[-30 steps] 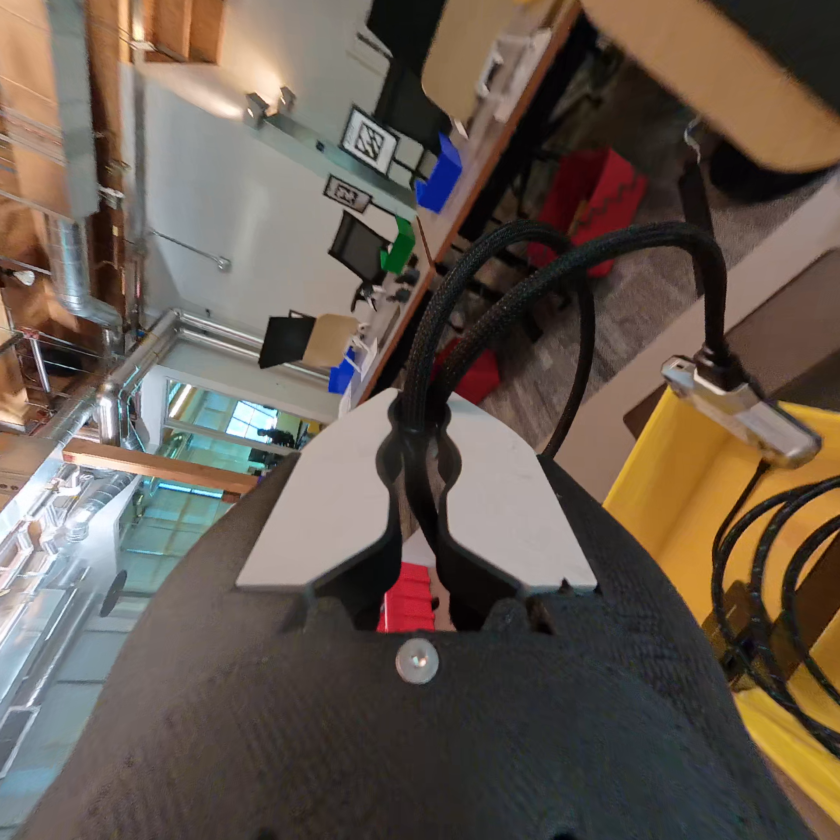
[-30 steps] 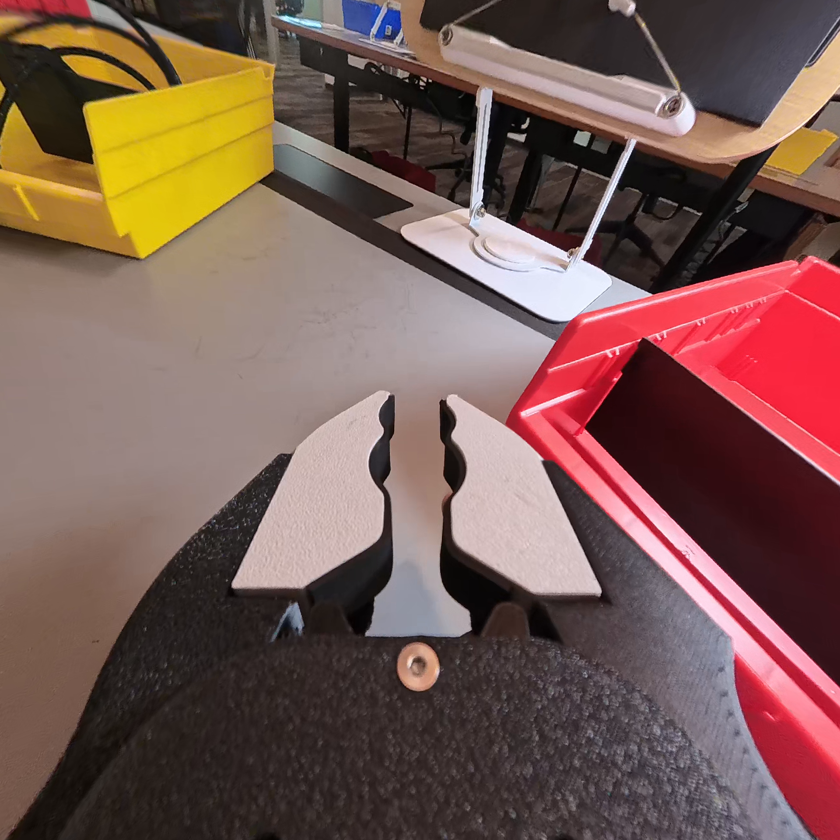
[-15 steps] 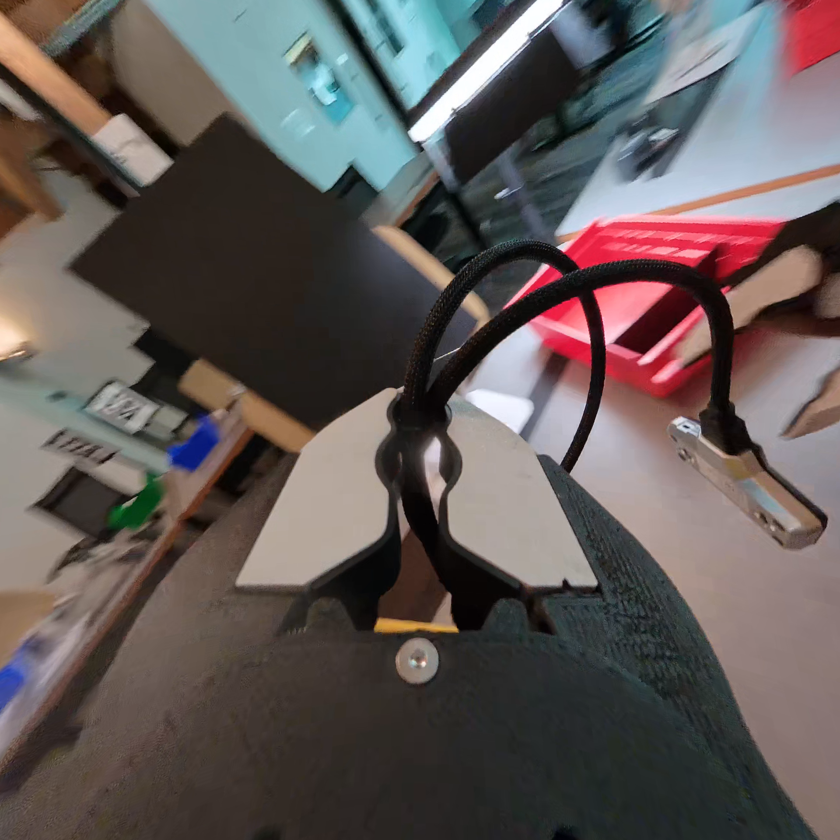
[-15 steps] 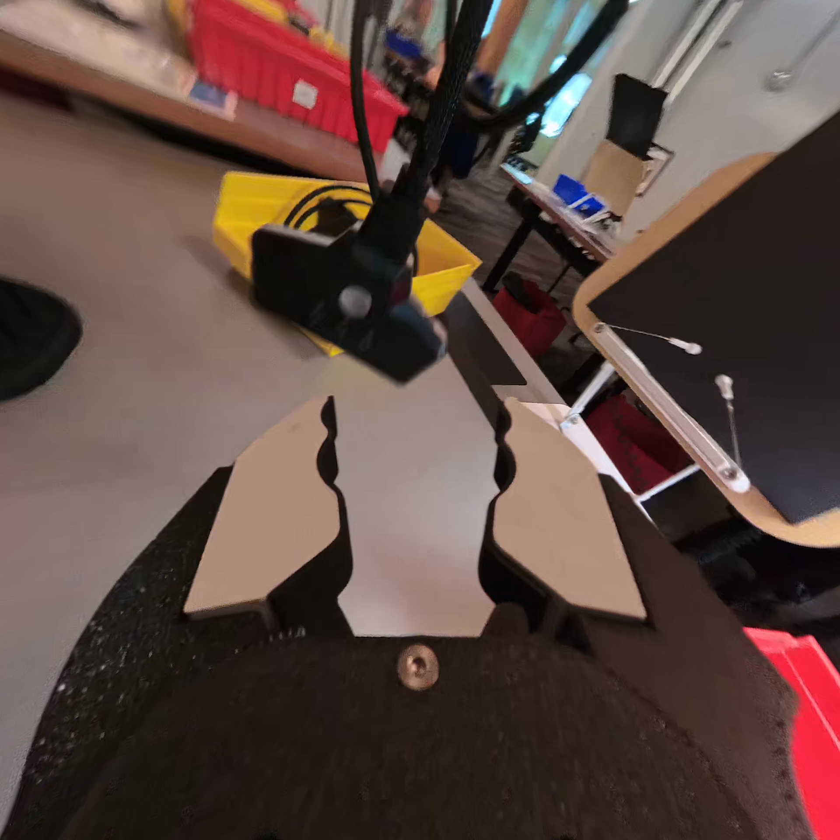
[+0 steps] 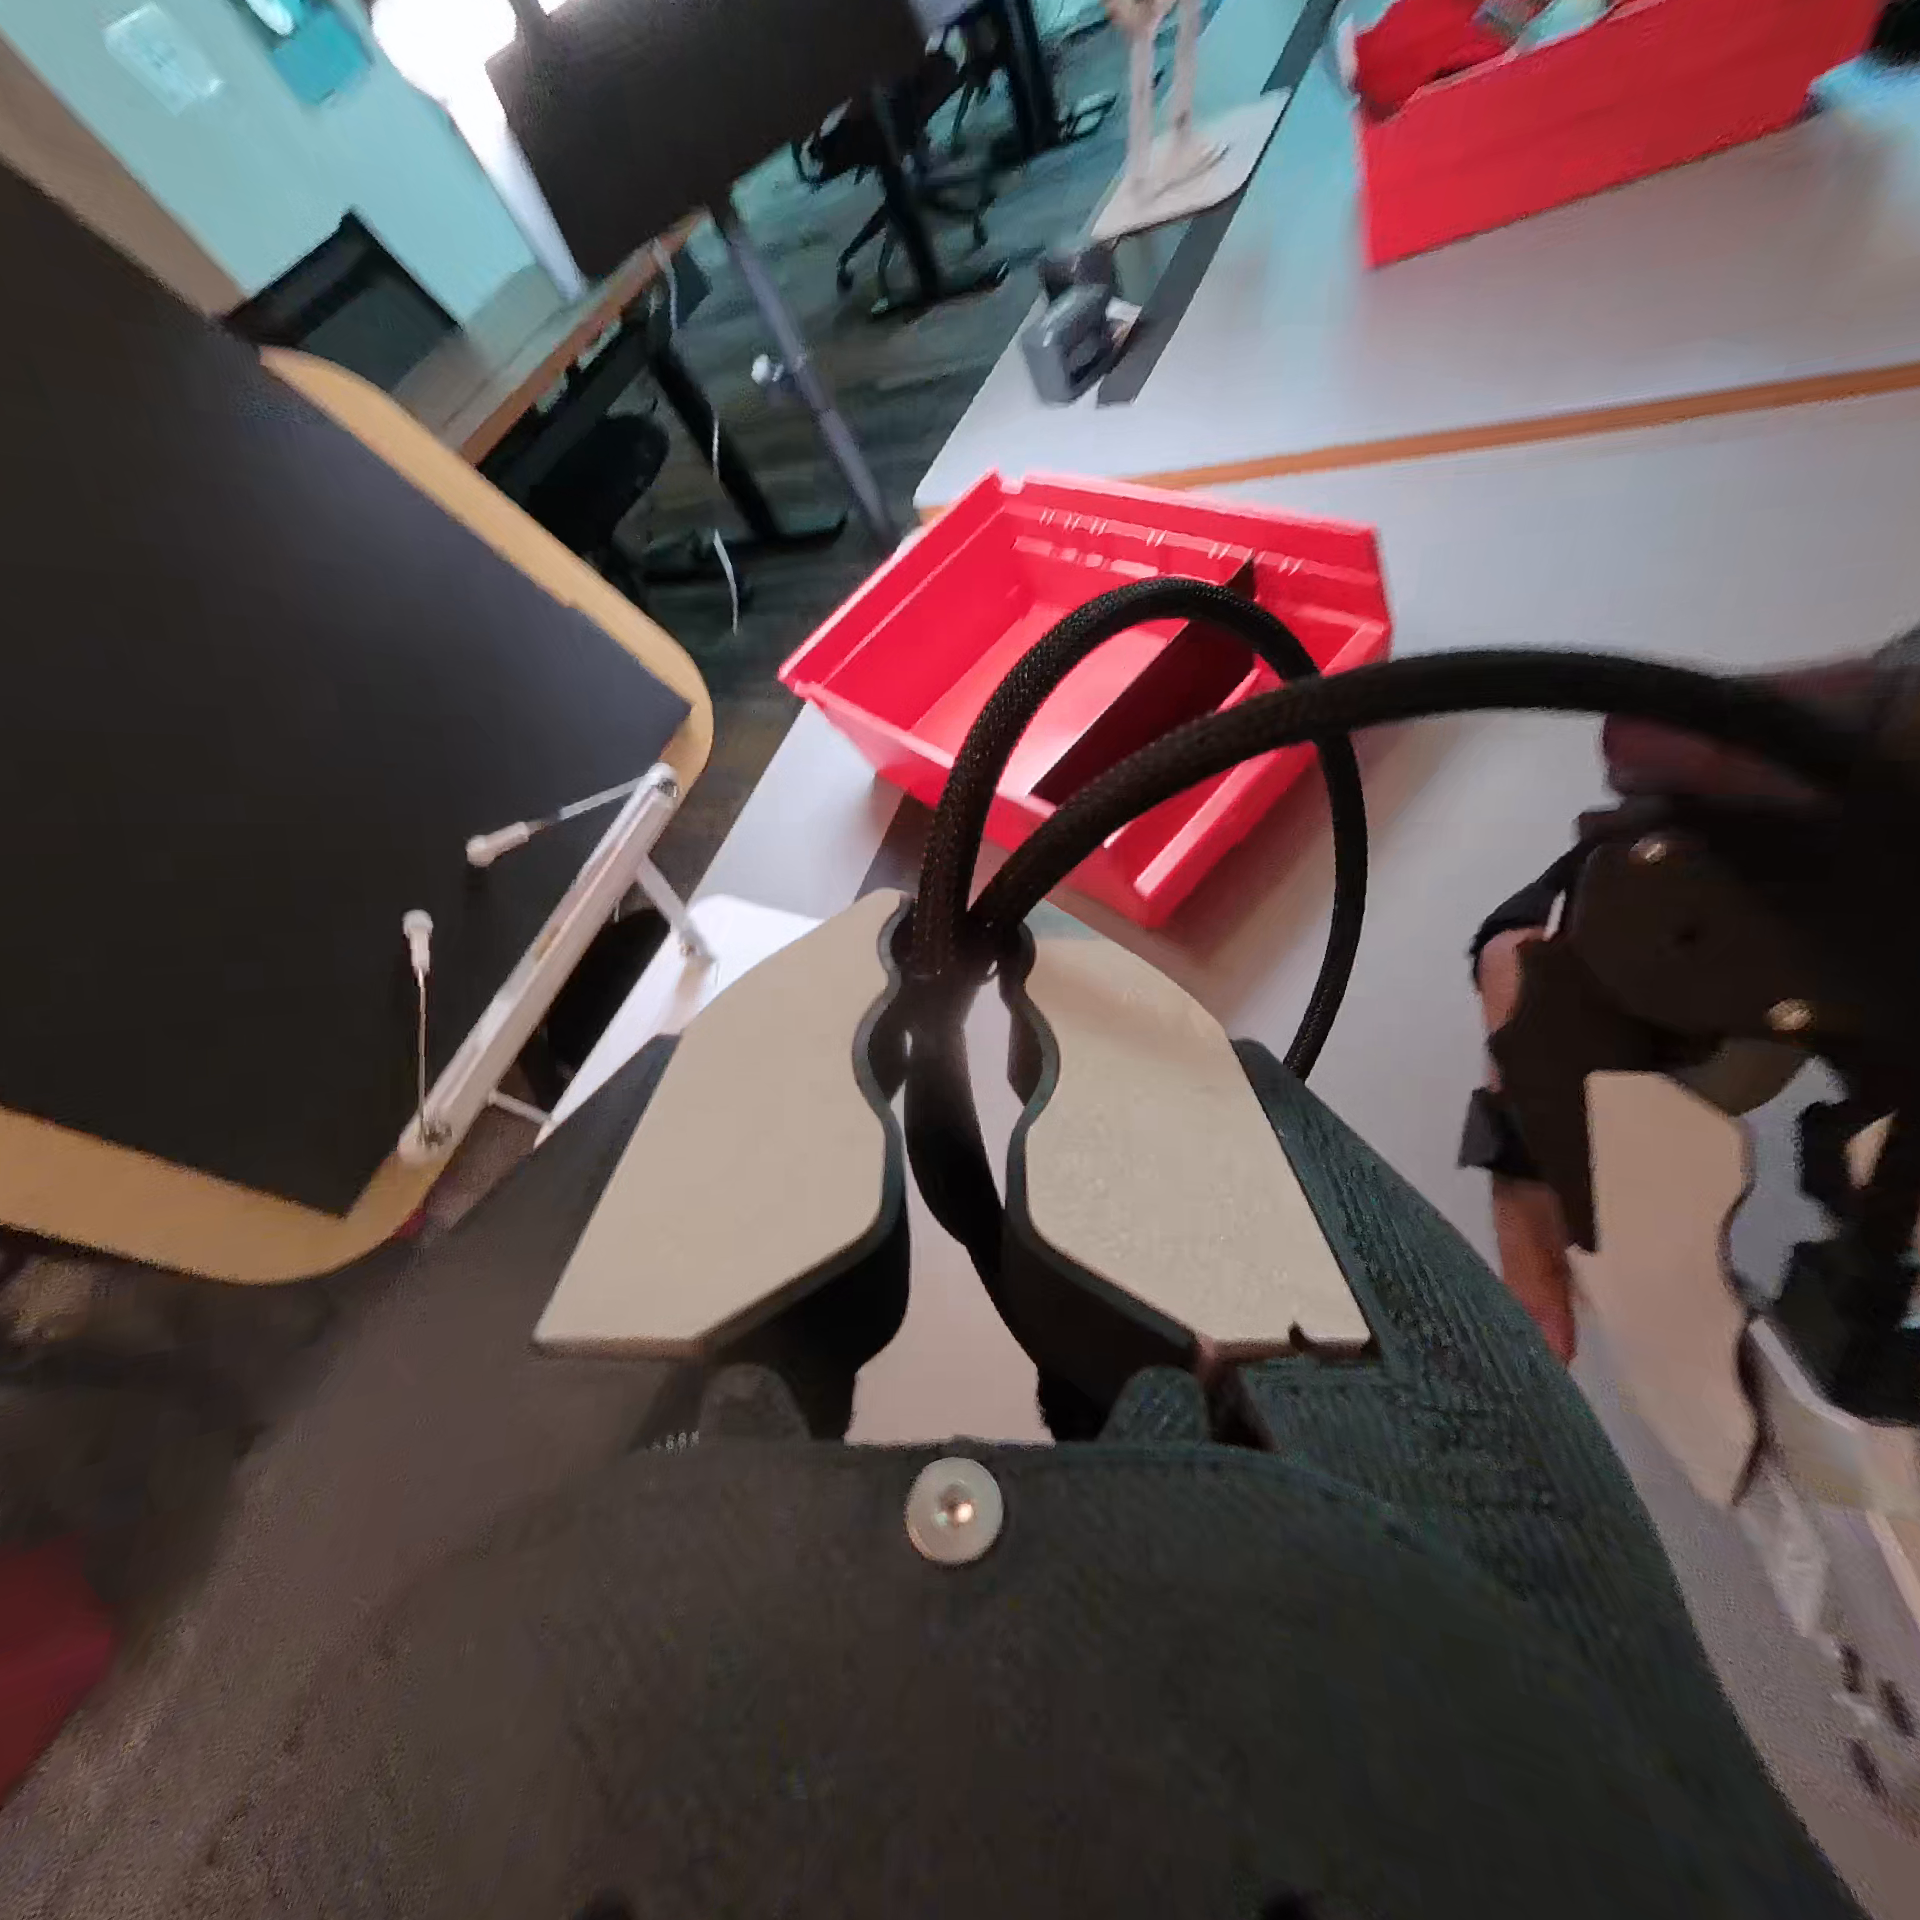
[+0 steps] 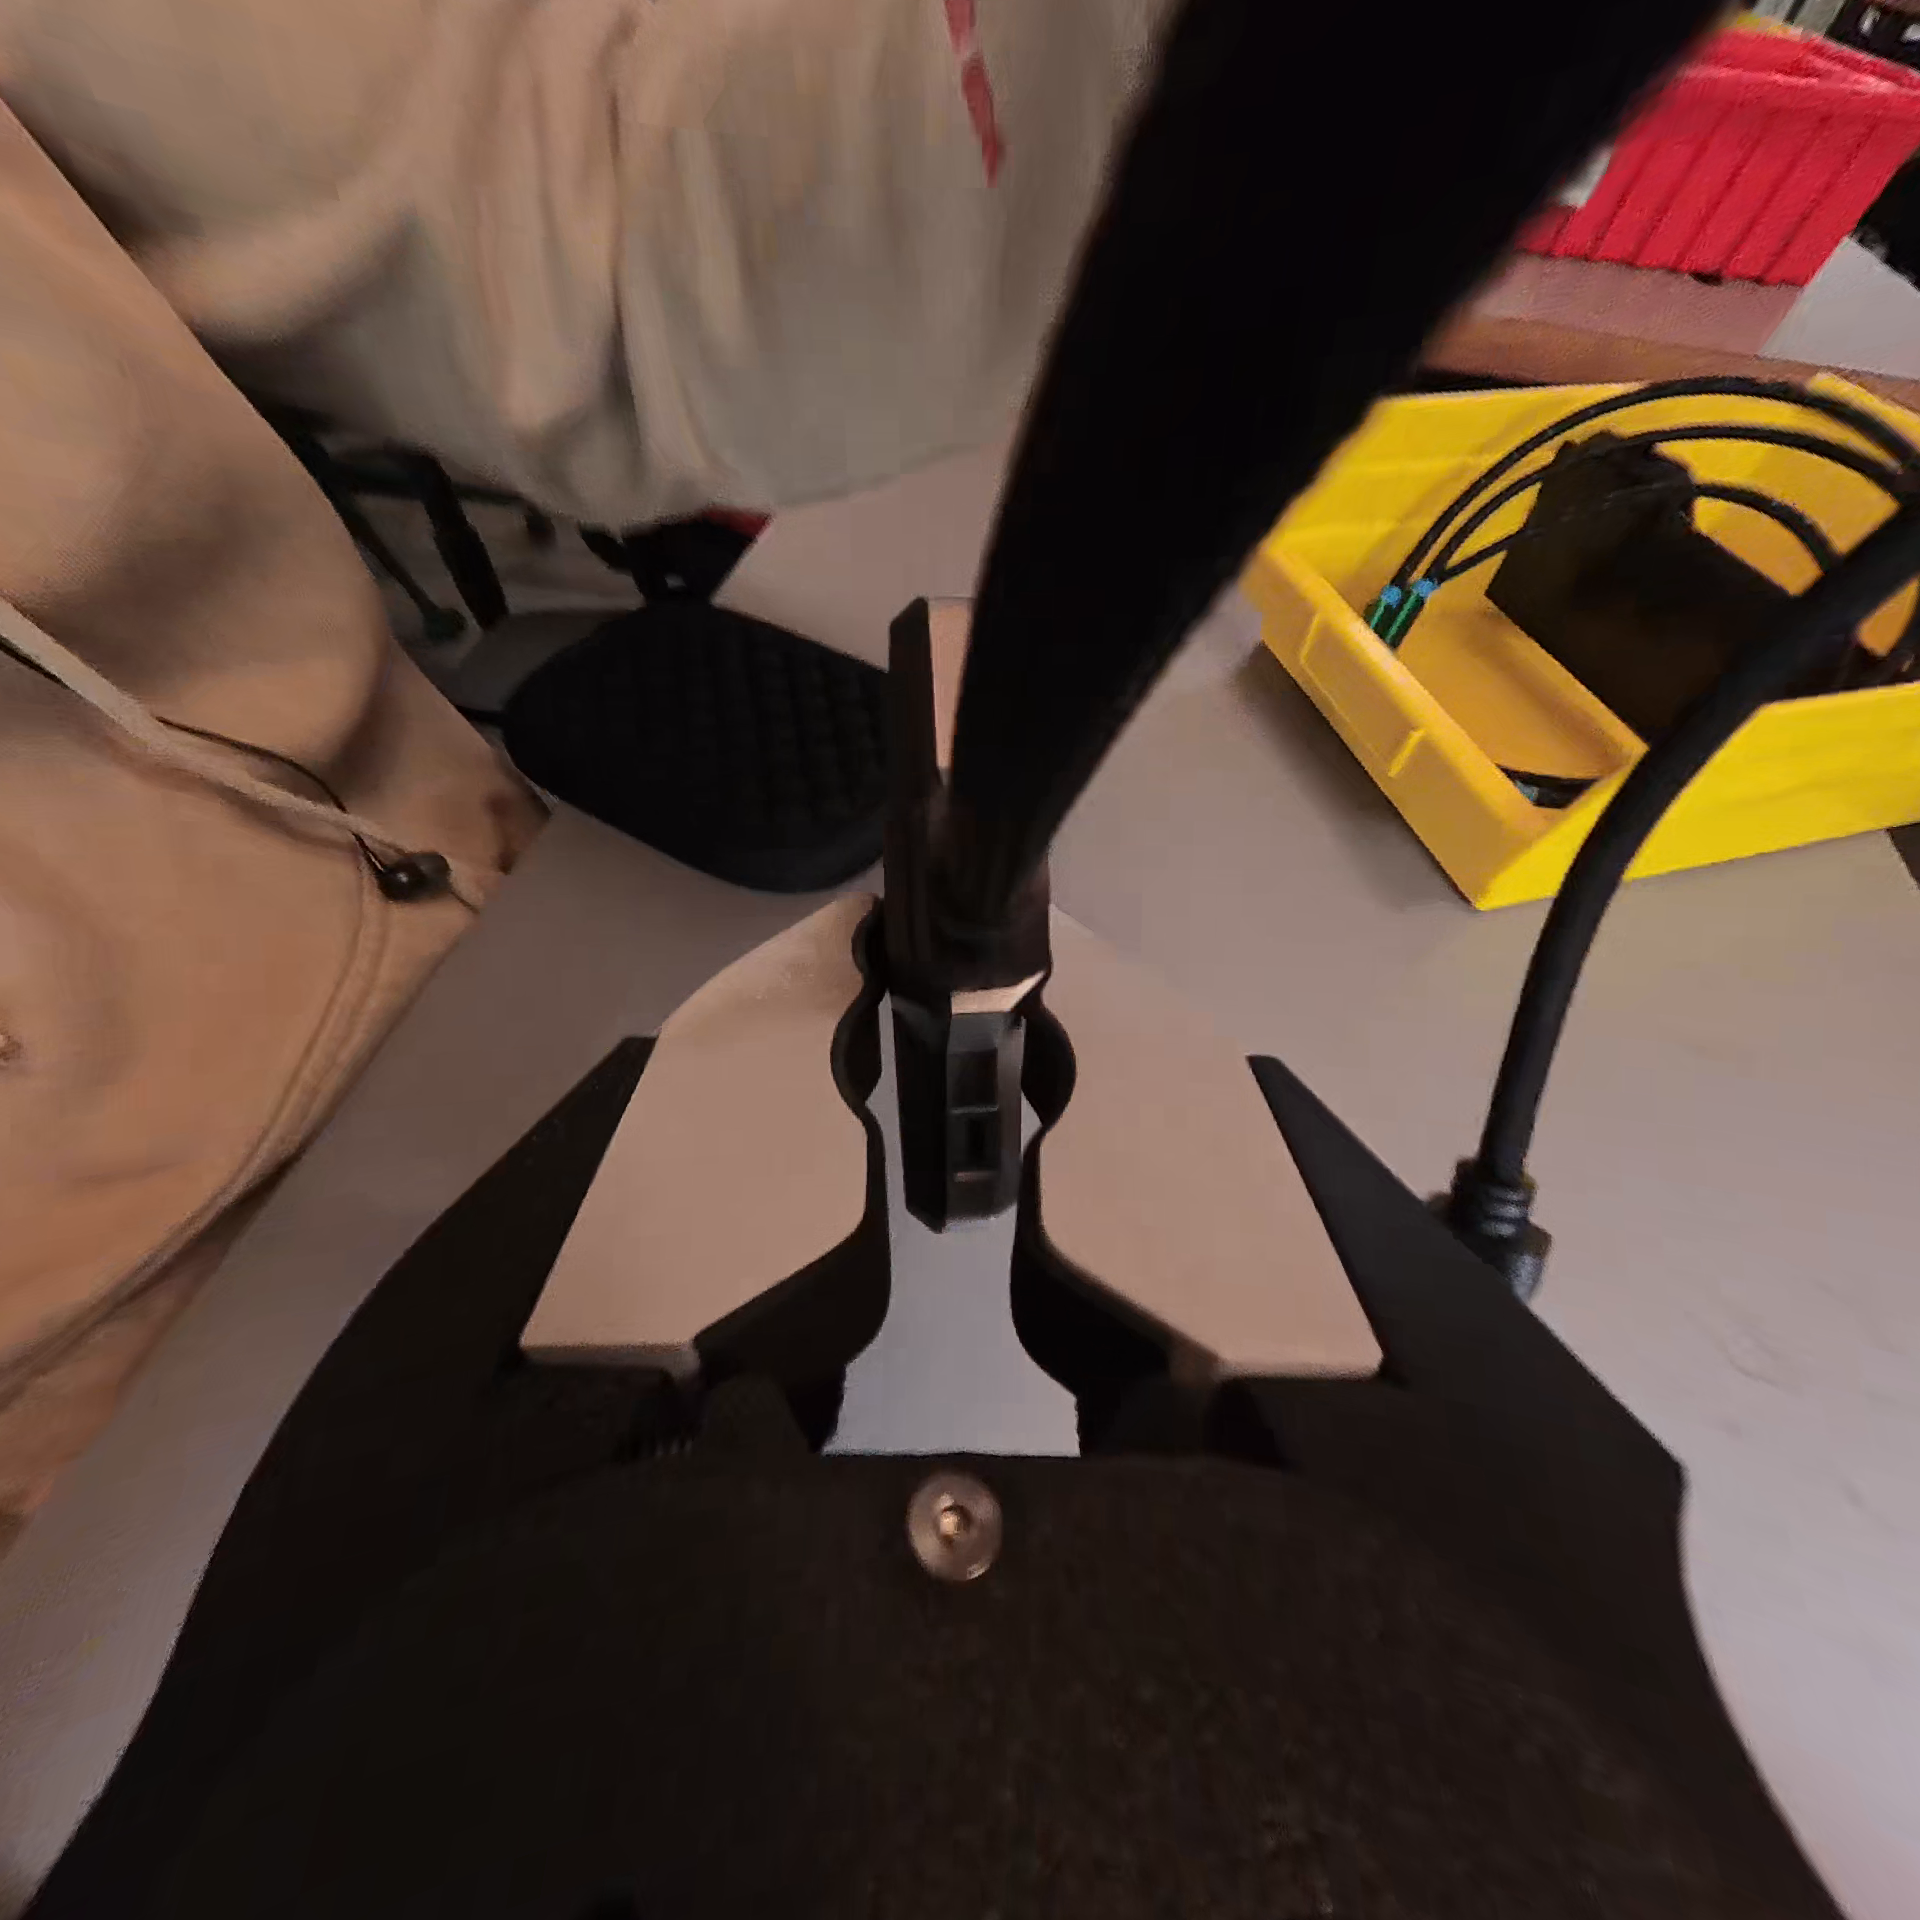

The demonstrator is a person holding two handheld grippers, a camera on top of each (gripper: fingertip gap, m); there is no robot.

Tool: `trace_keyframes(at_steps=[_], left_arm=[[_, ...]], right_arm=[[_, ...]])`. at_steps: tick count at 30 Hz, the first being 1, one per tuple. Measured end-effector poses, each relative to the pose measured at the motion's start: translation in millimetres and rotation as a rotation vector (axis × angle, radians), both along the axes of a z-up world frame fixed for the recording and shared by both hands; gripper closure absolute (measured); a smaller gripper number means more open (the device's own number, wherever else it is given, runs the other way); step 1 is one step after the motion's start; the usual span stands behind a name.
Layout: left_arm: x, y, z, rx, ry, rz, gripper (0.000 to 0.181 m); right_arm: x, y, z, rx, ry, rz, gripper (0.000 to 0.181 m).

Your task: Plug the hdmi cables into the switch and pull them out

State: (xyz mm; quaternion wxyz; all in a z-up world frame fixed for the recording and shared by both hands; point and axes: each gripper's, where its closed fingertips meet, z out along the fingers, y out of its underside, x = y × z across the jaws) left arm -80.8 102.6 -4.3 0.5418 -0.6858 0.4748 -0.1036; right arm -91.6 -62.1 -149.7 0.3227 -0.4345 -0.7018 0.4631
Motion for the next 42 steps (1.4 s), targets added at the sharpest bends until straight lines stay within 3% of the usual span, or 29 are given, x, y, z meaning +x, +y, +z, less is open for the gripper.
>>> trace_keyframes(at_steps=[5,11,13,15,18,21,24,30,36,40,42], left_arm=[[-26,15,-34,-0.110,-0.093,0.107,0.154],[-42,-10,-31,-0.136,-0.352,0.115,0.142],[-35,-24,-40,-0.184,-0.346,0.035,0.142],[-14,-47,-53,-0.308,-0.308,-0.130,0.136],[11,-69,-61,-0.368,-0.332,-0.305,0.131],[28,-71,-61,-0.375,-0.402,-0.367,0.134],[35,-66,-43,-0.320,-0.544,-0.381,0.157],[29,-63,-45,-0.362,-0.498,-0.324,0.161],[15,-59,-40,-0.432,-0.551,-0.290,0.161],[20,-72,-47,-0.515,-0.526,-0.371,0.161],[23,-74,-45,-0.535,-0.550,-0.395,0.161]], right_arm=[[14,13,30,-0.108,0.083,-0.020,0.159],[40,62,21,0.016,-0.075,-0.198,0.159],[49,74,26,0.020,-0.085,-0.234,0.159],[53,85,36,0.005,-0.063,-0.261,0.159],[51,90,56,-0.047,0.048,-0.268,0.158],[49,92,79,-0.167,0.228,-0.255,0.159],[48,98,90,-0.289,0.331,-0.266,0.158],[42,102,80,-0.284,0.297,-0.317,0.154],[39,111,78,-0.298,0.259,-0.419,0.148],[33,99,80,-0.310,0.287,-0.357,0.146],[32,91,85,-0.331,0.327,-0.305,0.153]])
